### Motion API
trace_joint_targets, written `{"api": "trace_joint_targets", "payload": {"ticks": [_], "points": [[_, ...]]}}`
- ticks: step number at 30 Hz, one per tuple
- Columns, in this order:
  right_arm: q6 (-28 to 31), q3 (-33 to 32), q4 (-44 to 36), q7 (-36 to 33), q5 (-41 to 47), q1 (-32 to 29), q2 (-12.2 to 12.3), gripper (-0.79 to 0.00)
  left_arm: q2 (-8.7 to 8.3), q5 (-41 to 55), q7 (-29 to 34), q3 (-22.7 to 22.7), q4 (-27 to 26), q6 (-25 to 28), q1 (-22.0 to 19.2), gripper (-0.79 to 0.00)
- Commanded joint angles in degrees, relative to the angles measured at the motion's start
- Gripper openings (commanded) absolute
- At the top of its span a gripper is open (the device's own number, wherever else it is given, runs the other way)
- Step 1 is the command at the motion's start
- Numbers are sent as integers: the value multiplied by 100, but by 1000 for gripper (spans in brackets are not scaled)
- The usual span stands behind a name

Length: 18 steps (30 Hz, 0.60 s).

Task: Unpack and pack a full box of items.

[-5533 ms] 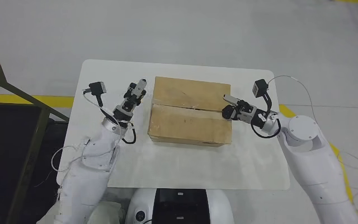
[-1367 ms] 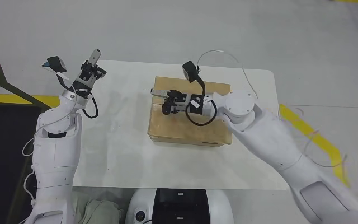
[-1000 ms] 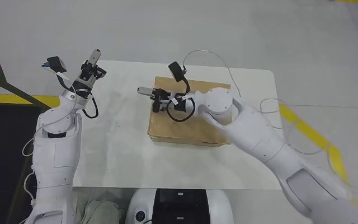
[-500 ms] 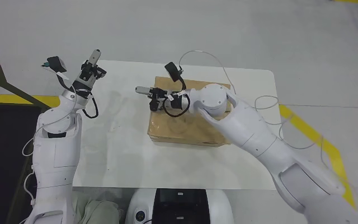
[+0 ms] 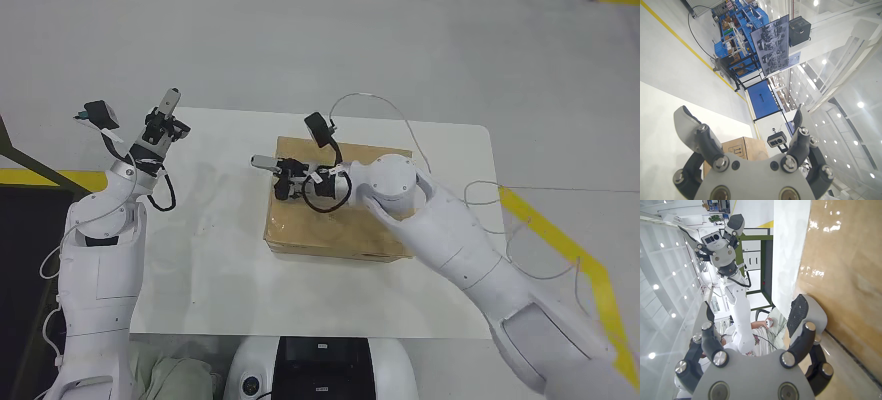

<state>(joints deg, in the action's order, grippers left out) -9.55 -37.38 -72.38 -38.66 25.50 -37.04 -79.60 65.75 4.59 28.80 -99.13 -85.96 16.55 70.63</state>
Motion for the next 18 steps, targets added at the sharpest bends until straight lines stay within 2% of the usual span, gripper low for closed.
{"api": "trace_joint_targets", "payload": {"ticks": [1,18], "points": [[-94,-124,-77,-11,-83,-98,52,0,0,0,0,0,0,0,0,0],[-1166,-1386,-1409,33,-1031,-1207,571,0,0,0,0,0,0,0,0,0]]}}
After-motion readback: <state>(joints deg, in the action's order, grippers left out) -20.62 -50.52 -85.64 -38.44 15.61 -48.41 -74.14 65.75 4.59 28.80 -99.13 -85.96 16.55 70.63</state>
